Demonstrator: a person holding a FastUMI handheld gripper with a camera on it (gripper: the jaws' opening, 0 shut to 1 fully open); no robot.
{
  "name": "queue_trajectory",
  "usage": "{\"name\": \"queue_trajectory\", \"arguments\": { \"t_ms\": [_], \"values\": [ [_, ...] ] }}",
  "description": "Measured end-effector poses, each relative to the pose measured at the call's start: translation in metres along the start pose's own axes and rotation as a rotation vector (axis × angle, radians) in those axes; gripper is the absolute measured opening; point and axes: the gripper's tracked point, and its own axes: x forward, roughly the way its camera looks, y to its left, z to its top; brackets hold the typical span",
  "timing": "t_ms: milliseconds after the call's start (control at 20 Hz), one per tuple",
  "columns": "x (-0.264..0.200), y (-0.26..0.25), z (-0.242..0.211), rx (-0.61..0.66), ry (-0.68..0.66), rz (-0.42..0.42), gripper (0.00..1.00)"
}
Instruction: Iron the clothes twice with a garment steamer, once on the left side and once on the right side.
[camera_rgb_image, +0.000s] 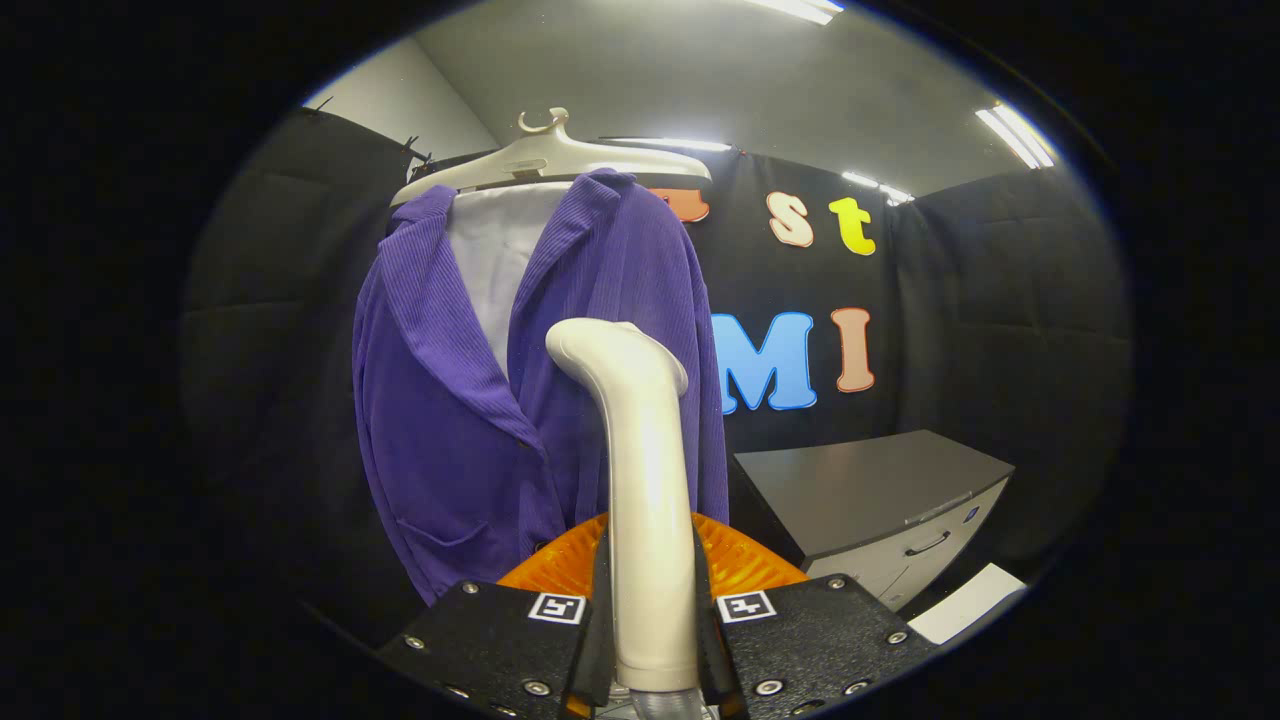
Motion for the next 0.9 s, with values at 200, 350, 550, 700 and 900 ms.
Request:
{"name": "queue_trajectory", "arguments": {
  "t_ms": [200,350,550,700,900],
  "values": [
    [-0.001,-0.003,-0.026,0.013,0.051,0.008,0.33],
    [-0.003,-0.009,-0.049,0.029,0.09,0.004,0.34],
    [-0.005,-0.012,-0.083,0.023,0.142,0.004,0.34],
    [-0.005,-0.014,-0.108,0.007,0.174,0.002,0.34],
    [-0.005,-0.019,-0.136,-0.021,0.202,-0.014,0.34]
  ]
}}
